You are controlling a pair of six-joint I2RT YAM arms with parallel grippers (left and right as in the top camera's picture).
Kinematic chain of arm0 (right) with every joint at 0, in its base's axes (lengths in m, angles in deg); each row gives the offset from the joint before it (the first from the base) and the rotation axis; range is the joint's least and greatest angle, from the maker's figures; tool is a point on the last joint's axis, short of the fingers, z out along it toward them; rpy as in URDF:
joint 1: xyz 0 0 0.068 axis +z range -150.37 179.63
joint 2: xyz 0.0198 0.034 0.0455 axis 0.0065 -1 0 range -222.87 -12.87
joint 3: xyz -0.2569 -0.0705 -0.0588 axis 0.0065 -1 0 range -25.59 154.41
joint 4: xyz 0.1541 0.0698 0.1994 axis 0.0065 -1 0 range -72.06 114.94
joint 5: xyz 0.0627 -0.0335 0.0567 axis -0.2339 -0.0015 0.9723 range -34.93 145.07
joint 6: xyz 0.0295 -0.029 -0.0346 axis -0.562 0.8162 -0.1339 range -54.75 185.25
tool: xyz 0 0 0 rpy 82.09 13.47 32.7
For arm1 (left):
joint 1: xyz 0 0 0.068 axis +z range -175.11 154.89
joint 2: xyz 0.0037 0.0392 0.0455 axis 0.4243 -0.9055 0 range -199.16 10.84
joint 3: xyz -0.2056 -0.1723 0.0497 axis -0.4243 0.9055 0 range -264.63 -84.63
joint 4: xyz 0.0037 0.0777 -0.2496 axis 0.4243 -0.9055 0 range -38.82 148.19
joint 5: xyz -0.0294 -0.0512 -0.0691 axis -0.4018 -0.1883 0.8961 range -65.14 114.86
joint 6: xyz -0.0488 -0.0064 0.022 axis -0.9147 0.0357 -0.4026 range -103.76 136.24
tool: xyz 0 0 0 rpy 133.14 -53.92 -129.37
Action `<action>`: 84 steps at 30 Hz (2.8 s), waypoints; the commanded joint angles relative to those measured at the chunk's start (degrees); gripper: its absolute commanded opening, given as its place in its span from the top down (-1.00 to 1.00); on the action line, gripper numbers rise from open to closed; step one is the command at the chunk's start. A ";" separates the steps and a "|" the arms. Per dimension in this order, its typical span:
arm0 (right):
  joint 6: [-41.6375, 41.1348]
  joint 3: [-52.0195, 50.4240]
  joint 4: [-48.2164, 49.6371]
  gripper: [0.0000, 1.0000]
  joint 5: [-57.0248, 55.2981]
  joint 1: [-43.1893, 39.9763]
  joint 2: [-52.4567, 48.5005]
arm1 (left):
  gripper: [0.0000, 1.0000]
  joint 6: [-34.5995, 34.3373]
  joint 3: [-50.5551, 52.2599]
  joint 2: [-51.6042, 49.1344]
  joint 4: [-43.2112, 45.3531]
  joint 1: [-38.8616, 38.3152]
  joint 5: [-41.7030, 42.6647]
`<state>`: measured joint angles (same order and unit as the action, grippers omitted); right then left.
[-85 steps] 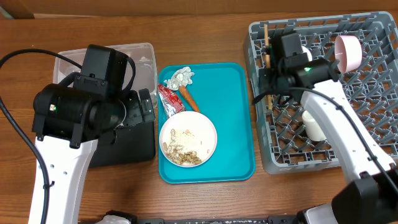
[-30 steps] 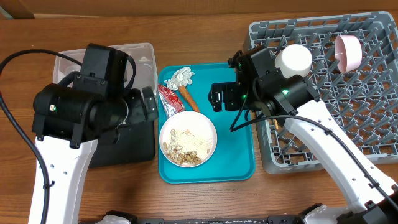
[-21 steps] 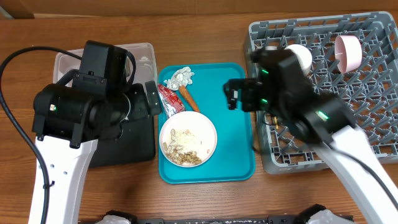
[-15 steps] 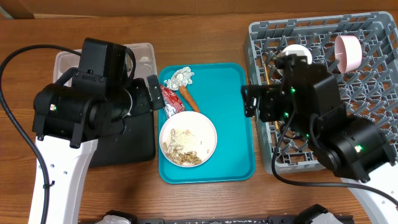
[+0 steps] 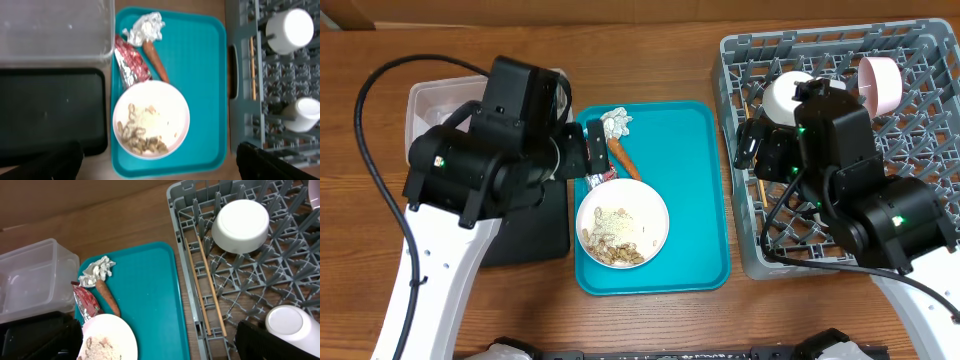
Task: Sort waste into correct bins and load items into the dishwasher
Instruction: 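Reach the left gripper down to the orange carrot on the teal tray, then grasp the carrot with the left gripper and lift it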
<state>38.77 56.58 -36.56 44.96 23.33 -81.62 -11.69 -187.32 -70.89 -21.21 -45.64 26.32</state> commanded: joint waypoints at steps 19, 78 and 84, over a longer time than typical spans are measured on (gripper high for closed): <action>-0.59 0.33 0.26 -1.00 -0.98 -0.11 -0.04 | -0.47 -16.79 -0.20 -33.90 6.58 -5.86 -2.23; -0.59 0.33 0.26 -1.00 -0.98 -0.11 -0.04 | 0.53 -26.93 7.28 -19.56 -15.91 -0.63 -20.83; -0.59 0.33 0.26 -1.00 -0.98 -0.11 -0.04 | 0.78 -25.22 19.74 -14.84 -10.38 6.36 -19.02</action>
<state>38.47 56.58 -36.58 44.54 23.33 -81.78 -36.56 -170.95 -89.19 -32.58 -41.78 7.72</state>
